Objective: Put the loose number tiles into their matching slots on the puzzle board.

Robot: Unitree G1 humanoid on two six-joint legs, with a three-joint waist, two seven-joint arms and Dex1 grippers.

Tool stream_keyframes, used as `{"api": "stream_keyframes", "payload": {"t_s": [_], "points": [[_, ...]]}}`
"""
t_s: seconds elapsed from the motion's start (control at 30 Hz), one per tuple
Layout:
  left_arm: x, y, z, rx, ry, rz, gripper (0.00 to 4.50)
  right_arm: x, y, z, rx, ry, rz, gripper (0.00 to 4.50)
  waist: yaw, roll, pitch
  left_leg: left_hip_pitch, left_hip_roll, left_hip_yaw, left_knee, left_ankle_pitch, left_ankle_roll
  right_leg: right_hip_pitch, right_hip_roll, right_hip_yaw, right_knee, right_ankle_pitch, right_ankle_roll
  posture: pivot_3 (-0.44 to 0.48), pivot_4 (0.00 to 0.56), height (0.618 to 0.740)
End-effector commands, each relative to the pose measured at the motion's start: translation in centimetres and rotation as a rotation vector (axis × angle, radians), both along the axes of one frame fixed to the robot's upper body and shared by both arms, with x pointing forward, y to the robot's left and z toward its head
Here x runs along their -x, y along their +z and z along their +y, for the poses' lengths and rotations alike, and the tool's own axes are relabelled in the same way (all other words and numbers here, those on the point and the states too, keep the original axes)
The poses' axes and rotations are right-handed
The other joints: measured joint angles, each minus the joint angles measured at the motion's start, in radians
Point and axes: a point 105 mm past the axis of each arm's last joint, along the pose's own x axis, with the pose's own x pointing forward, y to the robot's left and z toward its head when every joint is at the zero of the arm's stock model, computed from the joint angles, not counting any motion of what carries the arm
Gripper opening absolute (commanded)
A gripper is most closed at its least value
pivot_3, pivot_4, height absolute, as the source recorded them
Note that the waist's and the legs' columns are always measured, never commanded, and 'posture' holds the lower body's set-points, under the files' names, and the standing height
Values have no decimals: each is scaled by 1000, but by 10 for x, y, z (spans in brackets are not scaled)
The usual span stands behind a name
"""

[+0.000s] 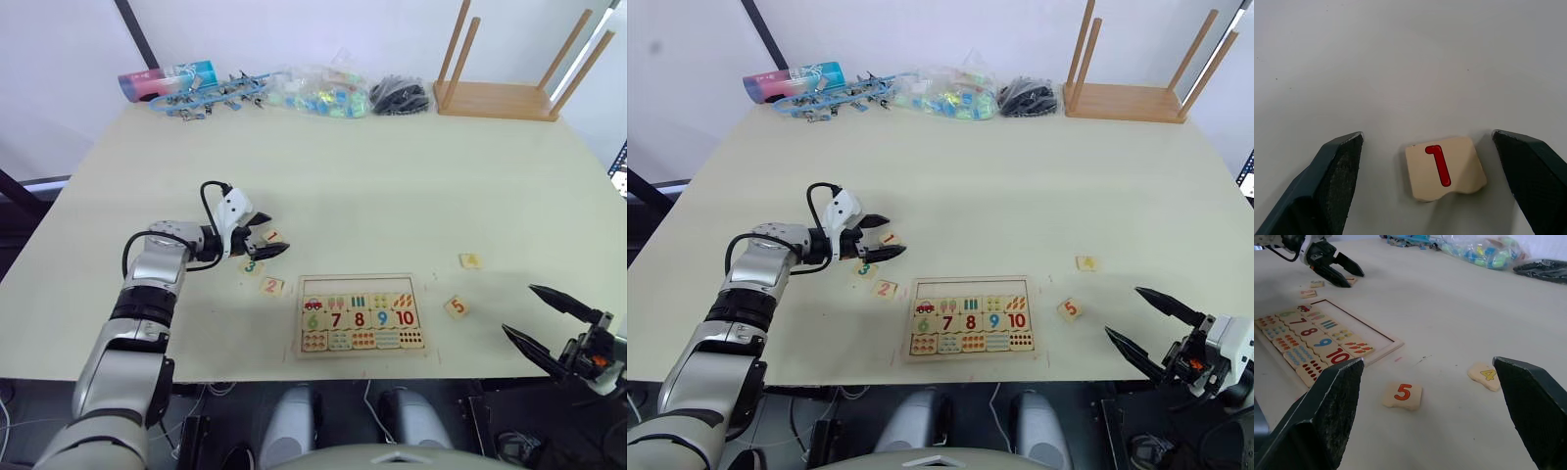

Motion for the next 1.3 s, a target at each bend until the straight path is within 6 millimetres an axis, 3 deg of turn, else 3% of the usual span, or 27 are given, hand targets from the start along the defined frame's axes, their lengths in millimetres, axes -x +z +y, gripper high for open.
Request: {"api": "stream_keyframes", "payload": {"t_s": [0.03,0.13,0.17,0.33,0.57,0.77,0.9,1.03,1.2,1.3], "points": [[3,-4,6,-21,10,21,4500,4,12,-1,5,13,-67,4406,-1,0,0,0,0,0,0,0,0,0,0,0,0,0,0,0,150,737],[4,-4,7,-13,14,28,3666,6,13,0,-3,28,-76,4500,-1,0,0,0,0,0,1,0,0,0,0,0,1,0,0,0,150,737],[4,-4,8,-6,22,33,3578,7,13,1,-2,39,-80,4500,-1,0,0,0,0,0,1,0,0,0,0,0,1,0,0,0,150,737],[9,-8,12,1,27,60,1572,9,12,0,-6,65,-80,4500,-1,0,0,0,0,0,1,0,0,0,0,0,1,0,0,0,150,737],[9,1,19,42,102,20,1527,10,12,0,-9,100,-81,4500,-2,0,0,1,0,0,1,0,0,0,0,1,2,0,0,0,150,737],[6,29,51,140,372,-77,1527,7,14,1,-11,131,-95,4500,-4,0,0,1,3,0,1,0,0,-1,0,1,4,0,0,0,150,737],[32,36,61,152,517,-105,1527,5,19,3,-14,170,-102,4500,-2,0,0,2,3,0,1,0,0,0,-2,2,5,0,0,0,150,737],[42,42,75,183,752,-133,1527,4,20,3,-17,199,-103,4500,6,-1,0,1,2,-1,2,0,0,0,-3,1,5,0,0,0,150,737],[63,38,77,209,960,-126,1527,5,23,2,-7,231,-119,4500,3,-1,0,1,2,-2,5,0,0,1,-3,1,8,0,0,0,150,737],[84,22,64,199,1072,-89,1527,10,23,1,7,270,-114,4500,0,-1,0,1,2,-2,5,0,0,1,-3,1,7,0,0,0,150,737]]}}
